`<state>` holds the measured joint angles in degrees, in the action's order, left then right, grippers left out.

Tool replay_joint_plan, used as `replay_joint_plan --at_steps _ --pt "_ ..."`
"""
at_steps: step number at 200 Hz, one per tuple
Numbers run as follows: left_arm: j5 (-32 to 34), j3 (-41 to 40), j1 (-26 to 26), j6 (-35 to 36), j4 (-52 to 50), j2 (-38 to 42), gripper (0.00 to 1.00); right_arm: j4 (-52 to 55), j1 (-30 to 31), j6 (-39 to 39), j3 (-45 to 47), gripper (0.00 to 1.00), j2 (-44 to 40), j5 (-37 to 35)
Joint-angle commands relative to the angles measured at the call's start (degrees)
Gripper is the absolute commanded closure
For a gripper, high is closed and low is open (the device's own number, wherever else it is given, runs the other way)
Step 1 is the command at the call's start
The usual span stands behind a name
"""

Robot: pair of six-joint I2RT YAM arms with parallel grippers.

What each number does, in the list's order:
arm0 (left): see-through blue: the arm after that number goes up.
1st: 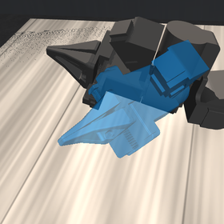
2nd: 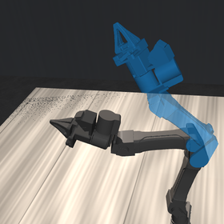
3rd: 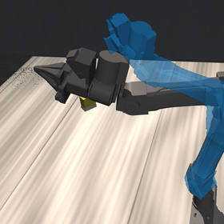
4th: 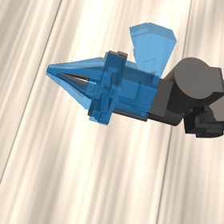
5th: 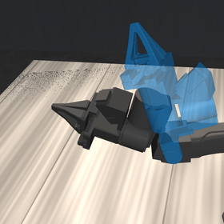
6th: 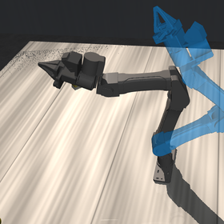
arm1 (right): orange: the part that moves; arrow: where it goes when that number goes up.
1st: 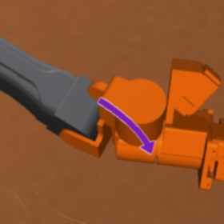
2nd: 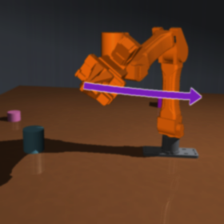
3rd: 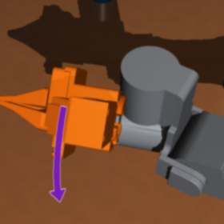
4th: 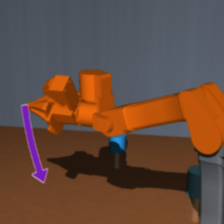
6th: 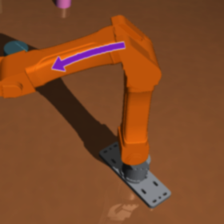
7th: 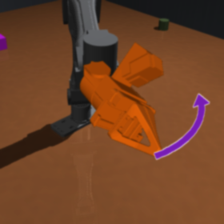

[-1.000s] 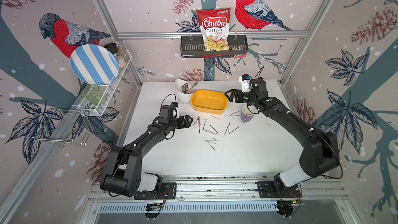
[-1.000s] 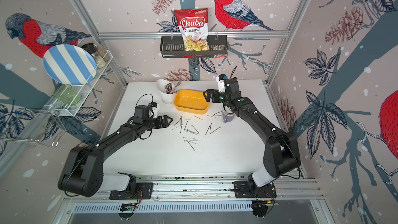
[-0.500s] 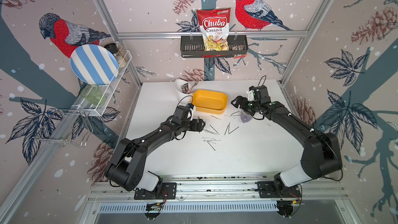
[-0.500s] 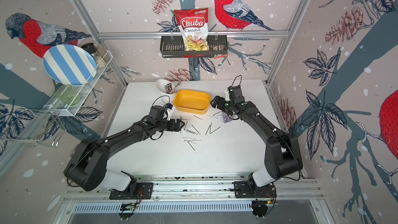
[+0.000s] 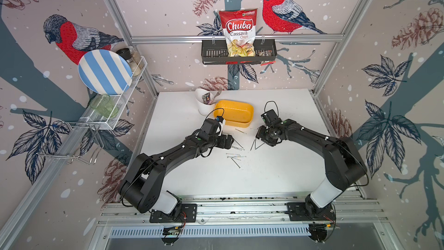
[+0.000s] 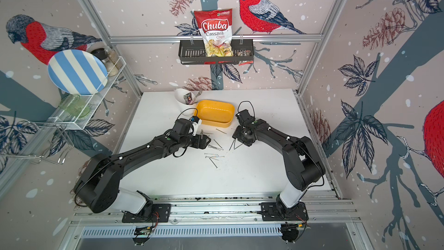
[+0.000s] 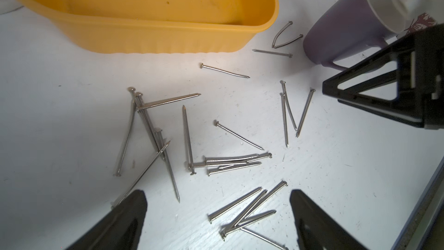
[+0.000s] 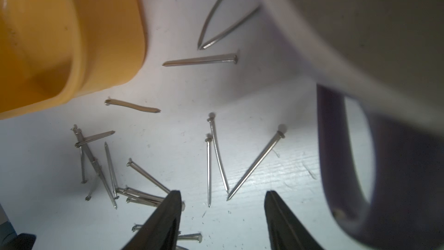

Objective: Put the nails on the desktop into the storage box
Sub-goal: Pick up the nail from the center of the board.

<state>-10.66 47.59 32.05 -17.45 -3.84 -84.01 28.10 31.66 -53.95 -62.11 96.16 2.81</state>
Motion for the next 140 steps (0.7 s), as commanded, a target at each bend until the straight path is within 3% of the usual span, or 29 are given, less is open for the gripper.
replay_joint_plan --at_steps 1,62,140 --pt "0.8 -0.2 0.1 1.6 -1.2 0.7 0.05 -2.9 1.0 -9.6 0.7 0.39 1.9 -0.3" --pt "3.4 -2.9 0.1 1.9 -2.7 4.9 0.05 -4.0 -1.1 -13.4 0.9 0.42 5.7 0.5" --pt "2.4 -3.4 0.1 1.6 -0.9 3.4 0.05 0.9 -4.4 -8.8 -4.9 0.4 4.1 -4.7"
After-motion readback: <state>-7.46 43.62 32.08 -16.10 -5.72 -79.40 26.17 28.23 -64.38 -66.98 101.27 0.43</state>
